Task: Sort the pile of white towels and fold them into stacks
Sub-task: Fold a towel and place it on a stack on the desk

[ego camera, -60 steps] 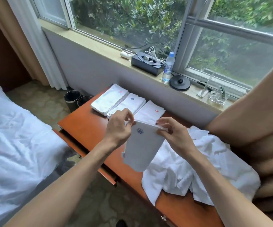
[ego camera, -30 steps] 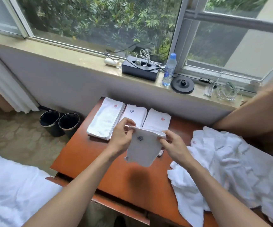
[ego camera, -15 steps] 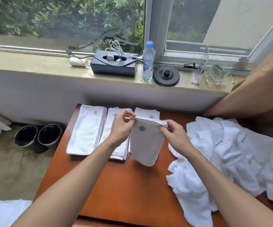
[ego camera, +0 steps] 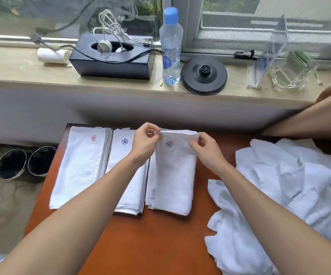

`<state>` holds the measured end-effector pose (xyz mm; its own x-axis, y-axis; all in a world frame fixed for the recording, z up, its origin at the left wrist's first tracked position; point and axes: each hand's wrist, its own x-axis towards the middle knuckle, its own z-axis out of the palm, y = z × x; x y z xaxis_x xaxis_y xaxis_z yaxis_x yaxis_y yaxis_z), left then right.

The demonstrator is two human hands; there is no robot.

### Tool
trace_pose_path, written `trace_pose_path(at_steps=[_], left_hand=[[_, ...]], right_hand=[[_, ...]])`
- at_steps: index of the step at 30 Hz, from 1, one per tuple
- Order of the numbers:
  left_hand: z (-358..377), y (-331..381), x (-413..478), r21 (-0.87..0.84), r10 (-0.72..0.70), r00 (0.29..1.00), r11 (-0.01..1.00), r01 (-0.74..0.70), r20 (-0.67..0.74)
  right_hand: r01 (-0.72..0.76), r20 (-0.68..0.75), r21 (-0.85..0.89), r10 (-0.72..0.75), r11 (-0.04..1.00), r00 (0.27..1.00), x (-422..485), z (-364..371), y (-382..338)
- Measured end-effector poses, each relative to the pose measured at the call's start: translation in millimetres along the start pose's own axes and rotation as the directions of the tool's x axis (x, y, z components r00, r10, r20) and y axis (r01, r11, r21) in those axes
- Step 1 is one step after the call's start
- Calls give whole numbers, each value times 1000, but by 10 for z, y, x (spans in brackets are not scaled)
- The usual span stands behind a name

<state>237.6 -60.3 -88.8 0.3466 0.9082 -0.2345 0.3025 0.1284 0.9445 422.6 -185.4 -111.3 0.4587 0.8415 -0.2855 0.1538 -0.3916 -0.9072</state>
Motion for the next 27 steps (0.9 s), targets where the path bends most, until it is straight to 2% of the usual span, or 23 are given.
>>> trace_pose_path(at_steps=[3, 6, 10, 16, 19, 21, 24, 27], left_hand=[[125, -269, 194, 60, -105, 989, 993, 99, 104], [256, -627, 74, 202, -273, 940, 951, 233, 204], [256, -938, -103, 292, -254, 959, 933, 209, 123], [387, -1024, -31, 468, -338, 940, 838, 280, 42], [476, -1042, -12, 417, -394, 919, 838, 351, 18], [495, -1067, -37, 349, -385, 922, 869, 350, 33], [456, -1065, -83, 238, -291, 954, 933, 269, 64], [372, -1023, -51, 216, -189, 982, 959, 183, 6]], right_hand=[[-99, 42, 44, 97, 994, 994, 128, 62, 307], [-196, 69, 42, 192, 980, 979, 41, 105, 629], [-208, 66, 15, 207, 978, 976, -123, 238, 851], [-128, 22, -30, 129, 991, 991, -254, 351, 814], [-104, -13, -51, 103, 993, 995, -290, 352, 772], [-88, -24, -51, 87, 995, 996, -294, 341, 751], [-78, -33, -38, 76, 996, 997, -258, 355, 694], [-49, -30, -34, 48, 998, 998, -154, 408, 609]])
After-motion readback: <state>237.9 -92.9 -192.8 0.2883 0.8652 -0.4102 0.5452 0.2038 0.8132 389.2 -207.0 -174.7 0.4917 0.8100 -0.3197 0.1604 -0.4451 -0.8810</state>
